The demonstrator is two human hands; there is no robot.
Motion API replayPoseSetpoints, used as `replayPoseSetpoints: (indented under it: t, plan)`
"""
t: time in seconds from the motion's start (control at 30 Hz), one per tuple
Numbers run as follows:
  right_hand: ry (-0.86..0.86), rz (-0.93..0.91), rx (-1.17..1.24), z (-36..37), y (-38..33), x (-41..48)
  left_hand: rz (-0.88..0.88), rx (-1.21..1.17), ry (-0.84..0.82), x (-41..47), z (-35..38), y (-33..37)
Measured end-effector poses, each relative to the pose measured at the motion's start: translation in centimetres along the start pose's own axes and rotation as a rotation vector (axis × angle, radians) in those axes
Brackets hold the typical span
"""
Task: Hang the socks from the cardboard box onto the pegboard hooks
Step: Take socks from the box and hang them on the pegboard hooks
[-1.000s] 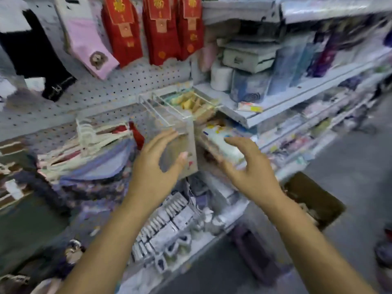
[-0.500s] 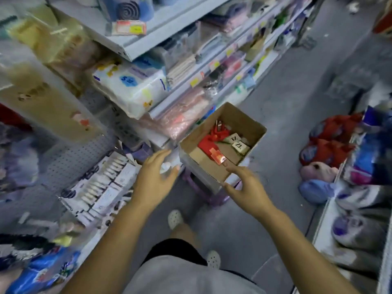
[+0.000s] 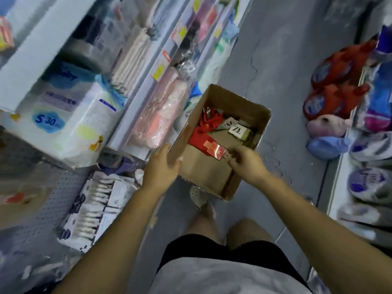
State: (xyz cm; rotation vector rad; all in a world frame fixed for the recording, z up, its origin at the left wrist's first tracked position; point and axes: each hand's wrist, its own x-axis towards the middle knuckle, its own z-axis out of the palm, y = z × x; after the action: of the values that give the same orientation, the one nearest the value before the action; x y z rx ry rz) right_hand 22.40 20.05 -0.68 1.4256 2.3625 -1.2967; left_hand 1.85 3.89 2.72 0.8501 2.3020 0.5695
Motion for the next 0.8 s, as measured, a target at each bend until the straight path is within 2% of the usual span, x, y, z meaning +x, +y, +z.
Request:
replayPoseSetpoints:
  t: [0.1,0.23,0.33,0.43,0.63,0.8]
  plan:
    - [-0.052,0.049,0.049,1.8,0.6,5.0,-0.041,-0.012,-0.025,4.1,1.2,-0.4]
    - [-0.1,0.219,0.078,4.7,2.5,10.8,-0.192,-0.137,-0.057,7.6,4.0,-2.2]
    - [-0.138,0.333,0.113,7.3,3.9,14.3,-0.267,-0.245,0.028,8.4,5.7,-3.4]
    - [-0.103,0.44,0.146,9.7,5.7,16.8,-0.302,-0.263,0.145,8.3,6.8,-3.7]
    - [-0.089,0.514,-0.019,12.7,9.4,19.9,-0.366,-0.211,0.255,8.6,8.2,-3.9]
    - [-0.055,0.656,0.108,12.9,8.6,20.5,-0.349,-0.191,0.319,8.6,8.6,-3.7]
